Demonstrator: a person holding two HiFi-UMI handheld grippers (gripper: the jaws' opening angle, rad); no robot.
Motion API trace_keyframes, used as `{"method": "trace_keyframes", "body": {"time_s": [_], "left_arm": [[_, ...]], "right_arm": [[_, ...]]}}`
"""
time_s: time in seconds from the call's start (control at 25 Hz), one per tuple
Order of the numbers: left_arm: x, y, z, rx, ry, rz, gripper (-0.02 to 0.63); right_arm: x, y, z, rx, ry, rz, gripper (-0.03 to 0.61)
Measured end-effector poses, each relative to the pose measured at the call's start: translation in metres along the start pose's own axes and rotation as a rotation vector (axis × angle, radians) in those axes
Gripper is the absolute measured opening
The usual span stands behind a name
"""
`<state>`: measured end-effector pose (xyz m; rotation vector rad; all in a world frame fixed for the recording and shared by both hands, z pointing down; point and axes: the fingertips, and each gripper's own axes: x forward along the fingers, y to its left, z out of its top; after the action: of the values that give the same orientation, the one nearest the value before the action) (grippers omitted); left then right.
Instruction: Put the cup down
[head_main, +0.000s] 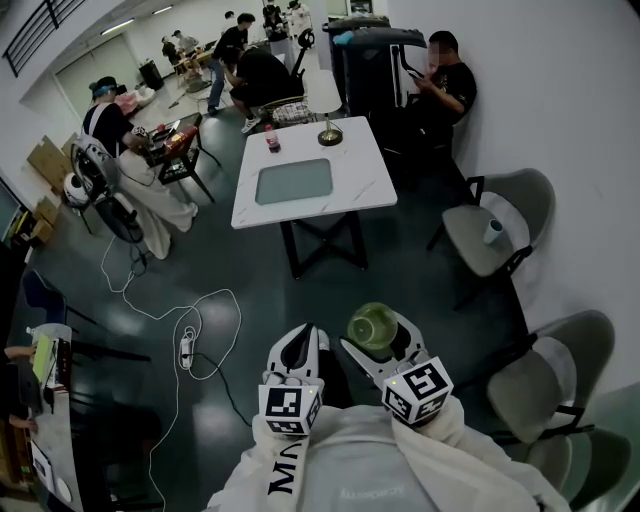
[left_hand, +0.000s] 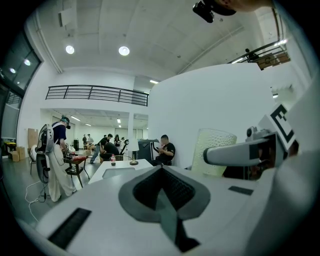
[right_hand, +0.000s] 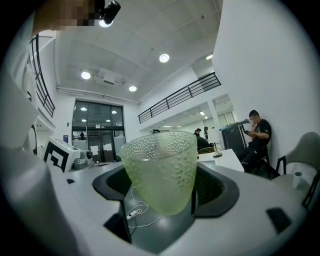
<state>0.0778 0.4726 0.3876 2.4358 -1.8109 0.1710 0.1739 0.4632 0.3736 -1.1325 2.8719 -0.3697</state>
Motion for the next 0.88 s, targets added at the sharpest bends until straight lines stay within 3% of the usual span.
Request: {"method": "trace_keyframes", "body": {"time_s": [0.36, 0.88], "left_arm": [[0.094, 0.06, 0.005, 0.011, 0.018, -0.041, 0.011], [0.222, 0.18, 0.016, 0.048, 0.09, -0.051, 0.011]], "right_arm": [[0.098, -0.054, 0.006, 0.025, 0.021, -0.037, 0.38], [0.26, -0.122, 0.007, 0.089, 0.081, -0.062, 0.38]]}}
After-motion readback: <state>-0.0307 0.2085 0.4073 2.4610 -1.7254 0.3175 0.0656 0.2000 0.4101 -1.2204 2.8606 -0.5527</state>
